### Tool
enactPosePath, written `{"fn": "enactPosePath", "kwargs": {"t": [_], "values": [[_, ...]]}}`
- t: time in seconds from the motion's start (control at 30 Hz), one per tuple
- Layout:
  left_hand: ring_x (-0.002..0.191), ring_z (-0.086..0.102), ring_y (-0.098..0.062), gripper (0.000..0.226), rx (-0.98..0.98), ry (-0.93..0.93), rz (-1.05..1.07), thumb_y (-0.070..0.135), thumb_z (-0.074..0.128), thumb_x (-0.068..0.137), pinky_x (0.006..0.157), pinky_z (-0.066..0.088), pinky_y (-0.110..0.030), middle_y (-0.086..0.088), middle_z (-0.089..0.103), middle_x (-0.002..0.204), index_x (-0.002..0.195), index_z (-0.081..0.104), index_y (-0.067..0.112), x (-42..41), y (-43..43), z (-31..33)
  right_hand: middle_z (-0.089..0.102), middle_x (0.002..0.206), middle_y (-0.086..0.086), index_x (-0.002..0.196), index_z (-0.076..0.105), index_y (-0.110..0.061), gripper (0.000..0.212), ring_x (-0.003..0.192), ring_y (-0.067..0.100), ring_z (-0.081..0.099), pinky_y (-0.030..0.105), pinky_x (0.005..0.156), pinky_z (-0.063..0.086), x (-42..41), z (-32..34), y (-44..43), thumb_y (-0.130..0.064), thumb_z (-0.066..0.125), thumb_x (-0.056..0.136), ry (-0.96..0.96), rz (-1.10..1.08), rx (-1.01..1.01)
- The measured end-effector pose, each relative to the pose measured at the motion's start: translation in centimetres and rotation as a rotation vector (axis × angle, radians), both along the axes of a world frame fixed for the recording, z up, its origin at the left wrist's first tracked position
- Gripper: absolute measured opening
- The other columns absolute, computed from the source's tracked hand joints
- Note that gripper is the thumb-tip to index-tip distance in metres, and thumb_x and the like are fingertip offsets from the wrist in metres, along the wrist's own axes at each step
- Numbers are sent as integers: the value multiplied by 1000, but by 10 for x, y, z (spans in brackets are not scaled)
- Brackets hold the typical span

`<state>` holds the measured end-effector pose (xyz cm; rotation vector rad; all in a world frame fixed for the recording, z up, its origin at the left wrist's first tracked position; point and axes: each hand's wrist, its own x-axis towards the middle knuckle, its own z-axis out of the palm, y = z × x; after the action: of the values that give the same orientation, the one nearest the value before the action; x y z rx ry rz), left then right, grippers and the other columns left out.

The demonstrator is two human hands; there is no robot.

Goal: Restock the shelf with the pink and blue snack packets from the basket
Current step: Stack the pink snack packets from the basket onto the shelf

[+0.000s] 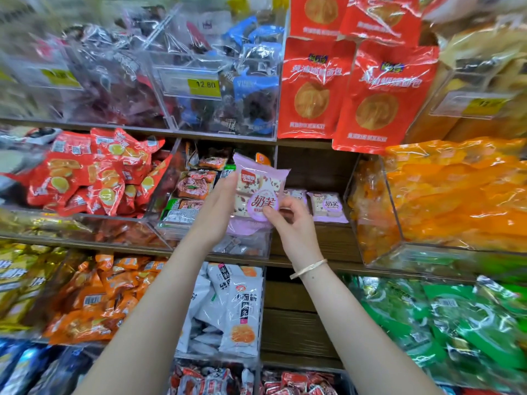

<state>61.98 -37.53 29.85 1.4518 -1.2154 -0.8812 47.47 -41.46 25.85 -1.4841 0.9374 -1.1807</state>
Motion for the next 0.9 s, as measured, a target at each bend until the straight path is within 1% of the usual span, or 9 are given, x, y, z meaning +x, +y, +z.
{"fn": "enactPosePath", "kwargs": {"t": [0.07, 0.13, 0.17, 0.23, 0.3, 0.53, 0.7, 0.8, 0.9], "values": [[127, 50, -23, 93, 38, -3, 5, 88, 18, 69, 109, 34, -53, -1, 57, 134, 132, 53, 30, -1, 1, 0, 65, 106, 3, 95, 59, -18, 12, 97, 14, 62, 24, 82, 52, -2, -4, 1, -24, 64, 86, -59, 9, 49], [124, 51, -20, 92, 73, -15, 31, 89, 18, 67, 105, 39, -50, 2, 57, 133, 131, 53, 32, -1, 0, 1, 66, 95, 2, 92, 56, -15, 7, 87, 14, 64, 29, 75, 54, -5, -6, -1, -19, 61, 89, -188, 1, 148], [114, 54, -10, 73, 59, -44, 46, 83, 20, 75, 95, 44, -41, 11, 60, 122, 120, 56, 38, -1, -1, 0, 67, 86, 2, 89, 54, -14, 5, 78, 13, 65, 26, 67, 54, -9, -7, -3, -17, 58, 90, -270, -5, 209], [88, 51, 3, 30, 16, -146, 76, 59, 32, 93, 71, 39, -24, 20, 55, 94, 94, 52, 37, 0, -3, -2, 67, 73, -2, 86, 52, -14, 8, 63, 9, 64, 20, 55, 52, -19, -9, -5, -17, 53, 93, -414, -14, 313], [81, 52, 3, 12, -29, -237, 70, 37, 47, 97, 65, 38, -22, 16, 55, 89, 97, 50, 25, 1, -7, -7, 68, 75, -1, 89, 52, -13, 8, 64, 8, 65, 20, 55, 52, -32, -14, -10, -17, 49, 95, -449, -38, 346], [89, 56, 4, 21, -72, -246, 65, 27, 56, 94, 69, 41, -17, 16, 60, 97, 112, 50, 18, 2, -9, -11, 57, 73, 6, 85, 50, -11, 13, 56, 10, 60, 21, 54, 54, -71, -43, -21, -12, 46, 97, -127, 4, 400], [89, 56, 6, 17, -69, -245, 71, 28, 55, 94, 65, 39, -18, 20, 60, 97, 109, 49, 24, 2, -7, -11, 54, 69, 6, 78, 51, -11, 19, 57, 17, 50, 27, 55, 48, -95, -65, -35, -10, 44, 95, 421, -179, 330], [86, 55, 8, 18, -68, -253, 76, 30, 55, 94, 64, 38, -17, 21, 59, 96, 110, 49, 24, 1, -7, -11, 59, 80, 7, 82, 59, -10, 21, 73, 21, 53, 26, 64, 39, -88, -67, -44, -13, 41, 93, 705, -230, 249], [86, 56, 5, 18, -74, -257, 81, 28, 55, 94, 64, 38, -18, 20, 58, 95, 110, 50, 21, 0, -6, -10, 61, 81, 8, 83, 62, -9, 23, 75, 22, 54, 28, 66, 41, -69, -68, -47, -17, 44, 94, 715, -188, 286]]}}
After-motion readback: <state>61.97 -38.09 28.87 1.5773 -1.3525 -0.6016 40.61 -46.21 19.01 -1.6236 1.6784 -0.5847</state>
